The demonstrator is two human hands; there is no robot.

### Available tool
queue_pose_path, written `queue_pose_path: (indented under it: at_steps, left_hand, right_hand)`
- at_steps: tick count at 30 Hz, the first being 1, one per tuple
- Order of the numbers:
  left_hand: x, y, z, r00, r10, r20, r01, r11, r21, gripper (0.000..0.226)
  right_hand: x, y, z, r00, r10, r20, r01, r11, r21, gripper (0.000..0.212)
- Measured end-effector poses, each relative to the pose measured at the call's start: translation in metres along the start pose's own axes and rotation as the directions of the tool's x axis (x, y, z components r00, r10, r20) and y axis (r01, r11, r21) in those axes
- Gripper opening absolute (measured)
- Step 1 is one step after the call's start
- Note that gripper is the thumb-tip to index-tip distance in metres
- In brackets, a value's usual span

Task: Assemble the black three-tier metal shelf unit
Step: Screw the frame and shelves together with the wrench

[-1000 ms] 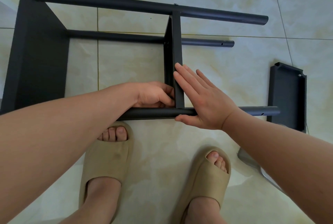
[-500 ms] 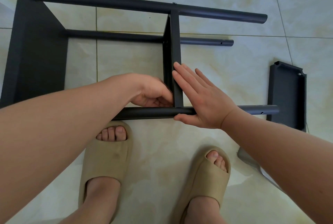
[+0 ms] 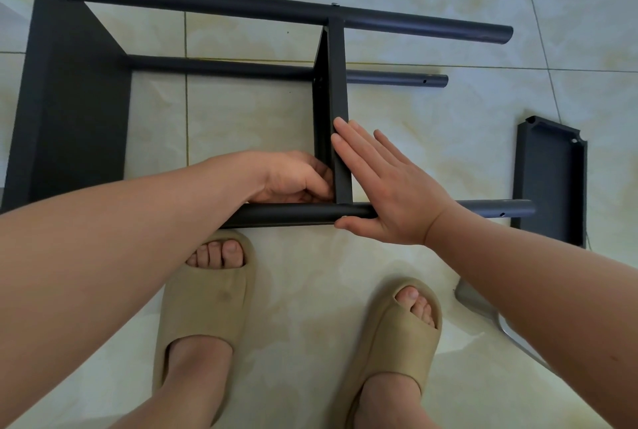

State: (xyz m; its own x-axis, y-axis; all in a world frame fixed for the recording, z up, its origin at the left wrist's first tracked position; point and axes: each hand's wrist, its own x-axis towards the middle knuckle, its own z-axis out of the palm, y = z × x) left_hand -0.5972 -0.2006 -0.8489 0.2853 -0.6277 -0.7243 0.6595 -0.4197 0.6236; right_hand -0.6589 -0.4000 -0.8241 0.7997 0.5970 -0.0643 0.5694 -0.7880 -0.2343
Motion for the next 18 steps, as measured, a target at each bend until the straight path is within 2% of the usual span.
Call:
queue_pose_path:
  at_steps: [5, 14, 17, 18]
  left_hand:
    - [0.0005, -0.0024, 0.0010, 1.000, 0.027, -0.014, -0.027, 1.000, -0.008, 0.028]
    - [0.0000, -0.0030, 0.0012, 0.999, 0.032, 0.009, -0.032, 0.998, -0.057, 0.024]
    - [-0.0015, -0.0020, 0.0011, 0.997, -0.007, 0.074, 0.013, 0.997, -0.074, 0.015]
    - [-0.0021, -0.0016, 0.0013, 0.996, -0.026, 0.090, 0.033, 0.997, -0.075, 0.020]
  right_hand:
    - [0.0002, 0.0003, 0.0002, 1.000, -0.005, 0.000, 0.005, 1.000, 0.006, 0.099]
    - [0.0002, 0.0001, 0.0003, 1.000, -0.003, -0.007, 0.003, 1.000, 0.001, 0.098]
    - [-0.0001, 0.0001, 0.0004, 1.000, -0.002, -0.007, 0.002, 1.000, -0.002, 0.099]
    - [-0.0002, 0.0001, 0.0005, 1.000, -0.001, -0.008, 0.001, 1.000, -0.002, 0.099]
